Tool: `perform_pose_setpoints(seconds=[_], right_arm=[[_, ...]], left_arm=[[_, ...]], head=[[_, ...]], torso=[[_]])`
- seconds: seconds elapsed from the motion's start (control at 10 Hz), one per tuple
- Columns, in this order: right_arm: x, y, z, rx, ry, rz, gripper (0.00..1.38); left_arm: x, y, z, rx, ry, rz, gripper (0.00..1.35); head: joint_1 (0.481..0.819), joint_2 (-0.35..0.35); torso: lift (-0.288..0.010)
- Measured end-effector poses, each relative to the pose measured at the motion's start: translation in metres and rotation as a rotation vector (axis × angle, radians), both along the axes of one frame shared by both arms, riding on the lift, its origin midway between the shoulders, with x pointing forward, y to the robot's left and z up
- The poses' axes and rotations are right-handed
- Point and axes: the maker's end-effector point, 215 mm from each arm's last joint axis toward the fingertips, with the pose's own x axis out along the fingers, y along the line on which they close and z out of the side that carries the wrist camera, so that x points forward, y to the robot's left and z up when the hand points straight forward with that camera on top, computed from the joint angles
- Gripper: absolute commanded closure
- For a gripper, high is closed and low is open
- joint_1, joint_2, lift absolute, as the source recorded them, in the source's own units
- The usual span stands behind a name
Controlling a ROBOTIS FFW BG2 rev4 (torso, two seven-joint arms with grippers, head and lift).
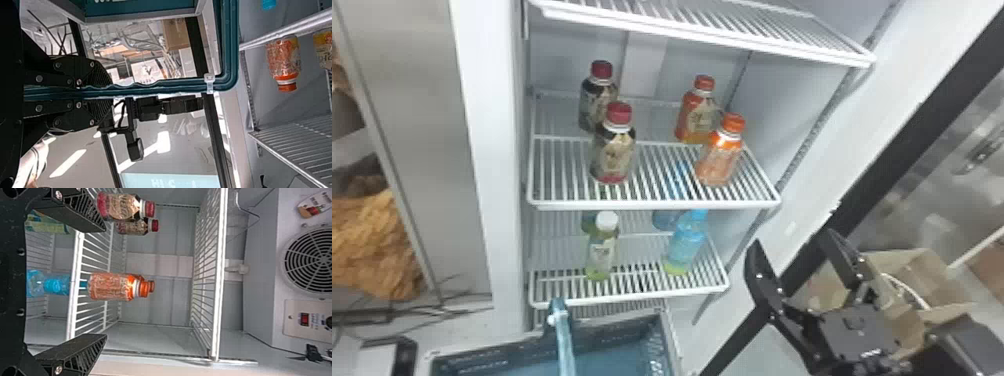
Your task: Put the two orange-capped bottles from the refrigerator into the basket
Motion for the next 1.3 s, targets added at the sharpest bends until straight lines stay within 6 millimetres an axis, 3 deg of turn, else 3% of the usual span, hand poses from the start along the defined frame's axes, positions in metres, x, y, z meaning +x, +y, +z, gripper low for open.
perform_pose_setpoints(seconds=[0.7,1.0,1.3], right_arm=[[-0.019,0.011,0.008,0.047,0.035,0.025,0.10],[-0.001,-0.002,-0.002,0.042,0.016,0.002,0.09],[0.036,-0.016,-0.016,0.029,-0.015,-0.019,0.07]], left_arm=[[0.005,0.000,0.000,-0.002,-0.009,0.021,1.20],[0.005,0.001,0.001,-0.006,-0.005,0.024,1.20],[0.005,0.002,0.001,-0.010,-0.001,0.031,1.20]], head=[[0.695,-0.350],[0.695,-0.350],[0.695,-0.350]], torso=[[-0.040],[-0.040],[-0.040]])
